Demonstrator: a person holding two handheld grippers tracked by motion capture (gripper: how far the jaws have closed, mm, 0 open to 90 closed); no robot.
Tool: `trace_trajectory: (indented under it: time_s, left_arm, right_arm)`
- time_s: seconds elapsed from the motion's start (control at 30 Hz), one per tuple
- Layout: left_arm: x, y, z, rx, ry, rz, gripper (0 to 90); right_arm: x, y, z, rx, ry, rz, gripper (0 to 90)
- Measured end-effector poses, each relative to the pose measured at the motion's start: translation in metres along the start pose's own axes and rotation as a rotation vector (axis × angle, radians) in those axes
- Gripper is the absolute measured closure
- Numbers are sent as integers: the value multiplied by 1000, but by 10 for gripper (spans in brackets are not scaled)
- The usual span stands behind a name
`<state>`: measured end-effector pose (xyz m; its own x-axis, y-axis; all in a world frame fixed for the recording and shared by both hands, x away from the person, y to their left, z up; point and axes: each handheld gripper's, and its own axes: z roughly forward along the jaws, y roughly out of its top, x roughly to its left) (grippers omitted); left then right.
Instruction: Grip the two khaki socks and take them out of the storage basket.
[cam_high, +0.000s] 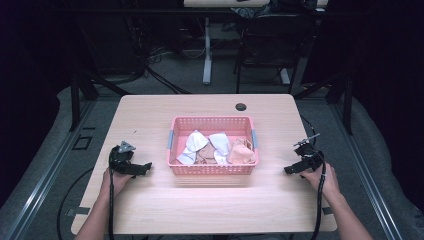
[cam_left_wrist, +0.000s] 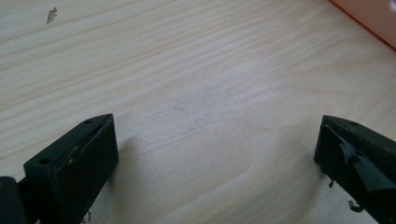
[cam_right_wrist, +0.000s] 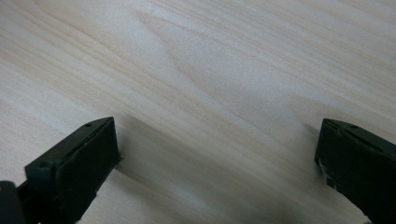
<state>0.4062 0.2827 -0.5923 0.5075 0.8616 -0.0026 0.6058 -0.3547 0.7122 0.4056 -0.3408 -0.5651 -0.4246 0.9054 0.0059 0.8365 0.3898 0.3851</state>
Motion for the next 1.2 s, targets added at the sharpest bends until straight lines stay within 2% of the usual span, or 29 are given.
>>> trace_trajectory:
  time_s: [0.3, 0.43, 0.47, 0.57, 0.7, 0.73, 0.8, 0.9, 0.93, 0.97, 1.2]
  left_arm:
    - [1, 3, 2, 4, -6, 10, 0]
    - [1, 3, 2, 5, -7, 11, 0]
    - [1, 3, 2, 4, -7, 11, 0]
    - [1, 3, 3, 4, -8, 12, 0]
    - [1, 3, 2, 5, -7, 12, 0]
    - [1, 3, 2, 5, -7, 12, 0]
    - [1, 3, 2, 5, -7, 13, 0]
    - [1, 3, 2, 6, -7, 13, 0]
    - [1, 3, 2, 6, -7, 13, 0]
    - [1, 3, 2, 5, -7, 12, 0]
    - [1, 3, 2, 5, -6, 10, 0]
  right_arm:
    - [1, -1, 0, -16, 6, 14, 0]
    - [0, 0, -1, 20, 2, -7, 0]
    - [2, -1, 0, 6, 2, 5, 0]
    - [2, 2, -3, 18, 13, -14, 0]
    - [4, 6, -9, -7, 23, -11, 0]
    - [6, 9, -14, -32, 35, -15, 0]
    - [7, 10, -18, -37, 26, -25, 0]
    - [12, 16, -28, -82, 56, -36, 0]
    - [12, 16, -28, -82, 56, -36, 0]
    - [15, 20, -33, -106, 60, -36, 0]
    - [26, 29, -48, -147, 77, -65, 0]
